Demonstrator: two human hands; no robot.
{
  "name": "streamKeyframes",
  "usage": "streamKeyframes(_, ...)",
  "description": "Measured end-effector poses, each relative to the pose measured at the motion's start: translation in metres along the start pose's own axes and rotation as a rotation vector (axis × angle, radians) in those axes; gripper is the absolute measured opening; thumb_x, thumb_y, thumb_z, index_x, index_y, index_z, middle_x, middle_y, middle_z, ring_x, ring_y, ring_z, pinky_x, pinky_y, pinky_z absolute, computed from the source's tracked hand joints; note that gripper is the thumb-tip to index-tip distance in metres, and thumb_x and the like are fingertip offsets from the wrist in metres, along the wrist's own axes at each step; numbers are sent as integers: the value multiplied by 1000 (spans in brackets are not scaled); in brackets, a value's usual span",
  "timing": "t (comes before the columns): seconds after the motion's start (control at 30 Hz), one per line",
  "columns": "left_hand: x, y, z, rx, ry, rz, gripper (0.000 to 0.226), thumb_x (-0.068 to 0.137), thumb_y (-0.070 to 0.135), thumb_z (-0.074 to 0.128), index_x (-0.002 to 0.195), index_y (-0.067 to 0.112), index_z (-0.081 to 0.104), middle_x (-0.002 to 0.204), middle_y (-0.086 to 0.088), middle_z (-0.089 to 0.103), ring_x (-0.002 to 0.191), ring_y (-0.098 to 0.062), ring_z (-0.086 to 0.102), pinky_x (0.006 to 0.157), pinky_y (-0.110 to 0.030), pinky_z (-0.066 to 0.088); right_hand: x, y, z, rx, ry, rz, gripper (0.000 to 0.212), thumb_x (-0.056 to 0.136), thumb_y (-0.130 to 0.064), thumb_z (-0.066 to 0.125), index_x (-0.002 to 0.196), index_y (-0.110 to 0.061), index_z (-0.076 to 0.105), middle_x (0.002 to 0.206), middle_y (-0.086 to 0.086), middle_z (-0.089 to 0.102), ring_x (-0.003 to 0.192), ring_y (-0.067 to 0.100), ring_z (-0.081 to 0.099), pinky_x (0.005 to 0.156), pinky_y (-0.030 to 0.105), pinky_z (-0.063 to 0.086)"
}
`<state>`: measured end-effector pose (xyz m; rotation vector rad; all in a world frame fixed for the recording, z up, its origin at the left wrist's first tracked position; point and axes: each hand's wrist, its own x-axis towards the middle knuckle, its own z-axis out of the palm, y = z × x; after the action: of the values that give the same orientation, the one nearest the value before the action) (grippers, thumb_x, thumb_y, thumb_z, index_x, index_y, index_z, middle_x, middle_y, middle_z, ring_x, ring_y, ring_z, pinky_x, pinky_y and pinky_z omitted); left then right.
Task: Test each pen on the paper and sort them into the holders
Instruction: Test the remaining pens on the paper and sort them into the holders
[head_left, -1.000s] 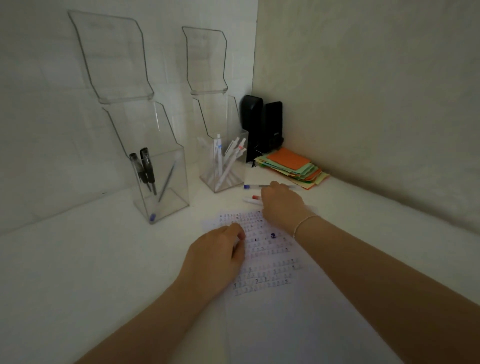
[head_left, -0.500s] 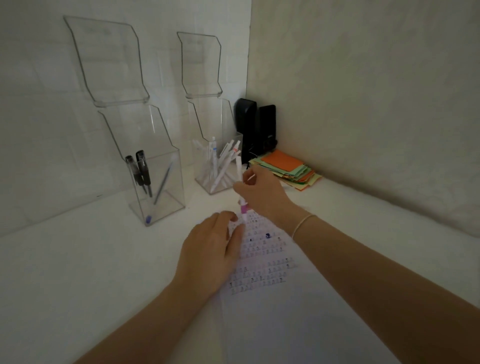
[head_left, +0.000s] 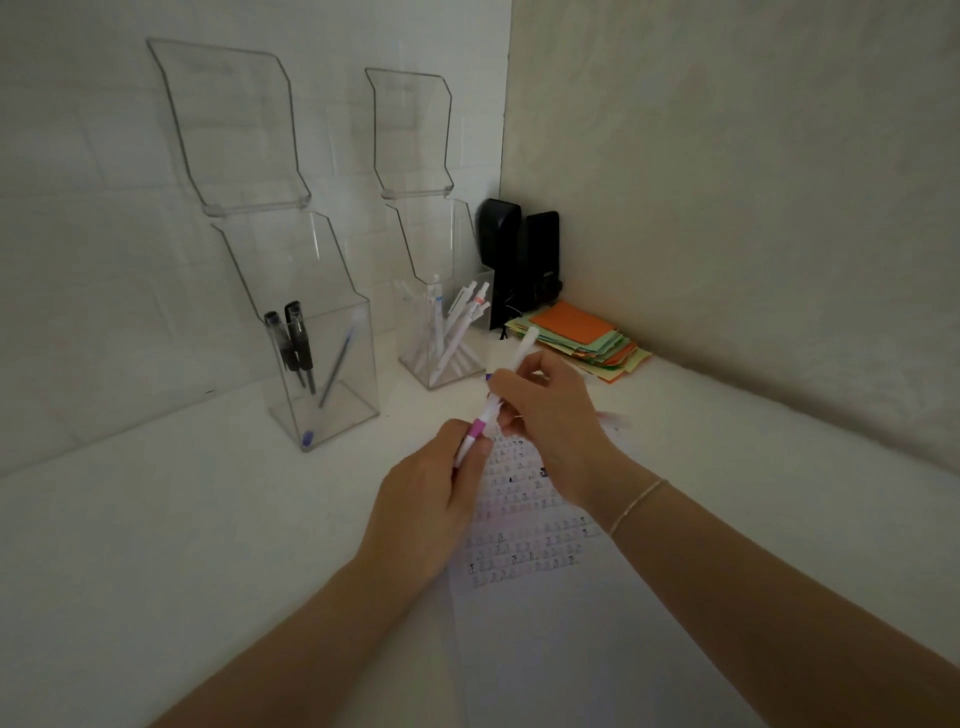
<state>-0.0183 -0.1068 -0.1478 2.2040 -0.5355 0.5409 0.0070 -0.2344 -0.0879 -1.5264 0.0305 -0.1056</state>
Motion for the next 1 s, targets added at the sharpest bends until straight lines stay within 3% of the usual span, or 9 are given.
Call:
streamKeyframes(0.13, -1, -1, 1, -28, -65, 26, 19, 97, 30, 37, 102, 23, 54, 64, 12, 48, 61, -5, 49, 55, -15, 36, -7, -1, -4, -1, -265, 108, 24, 81, -2, 67, 66, -6, 49, 54, 12, 57, 40, 13, 44, 41, 22, 35)
streamKeyframes(0.27, -2, 1, 0, -21, -108, 41, 36, 92, 47, 24, 90, 22, 50, 62, 7, 50, 56, -10, 49, 52, -19, 38, -8, -8, -6, -169, -269, 82, 21, 85, -10, 67, 71, -5, 52, 52, 7, 61, 38, 10, 49, 42, 23, 42)
streamKeyframes(0.37, -2, 5, -1, 9, -112, 50, 28, 87, 53, 19, 74, 33, 34, 54, 9, 41, 46, -9, 42, 49, -19, 33, -9, -14, -9, -279, -261, 33, 19, 86, -14, 67, 78, 1, 59, 58, 12, 61, 41, 12, 52, 44, 24, 46)
streamKeyframes(0.47, -3, 8, 0, 60, -115, 83, 34, 87, 55, 15, 78, 30, 36, 51, 10, 39, 42, -9, 40, 46, -17, 30, -11, -16, -16, -361, -253, 10, 28, 85, -21, 68, 79, 6, 64, 67, 23, 64, 48, 19, 55, 51, 27, 48)
streamKeyframes(0.53, -4, 7, 0, 99, -112, 134, 42, 93, 56, 16, 82, 25, 41, 50, 11, 39, 41, -11, 41, 45, -19, 31, -14, -19, -22, -390, -295, 37, 28, 86, -21, 67, 77, 5, 64, 64, 20, 62, 48, 18, 55, 50, 25, 48)
streamKeyframes(0.7, -4, 18, 4, 30, -121, 159, 50, 90, 54, 20, 78, 17, 51, 47, 9, 39, 41, -13, 41, 44, -16, 29, -18, -36, -42, -386, -473, 119, 27, 88, -20, 65, 74, 2, 66, 64, 17, 61, 49, 16, 54, 50, 20, 48)
streamKeyframes(1.0, -3, 33, 4, -160, -152, 73, 40, 96, 41, 37, 67, 16, 50, 45, 9, 37, 42, -9, 38, 48, -16, 28, -18, -31, -46, -218, -485, 147, 26, 88, -13, 61, 72, 7, 64, 71, 22, 59, 41, 14, 53, 44, 19, 48)
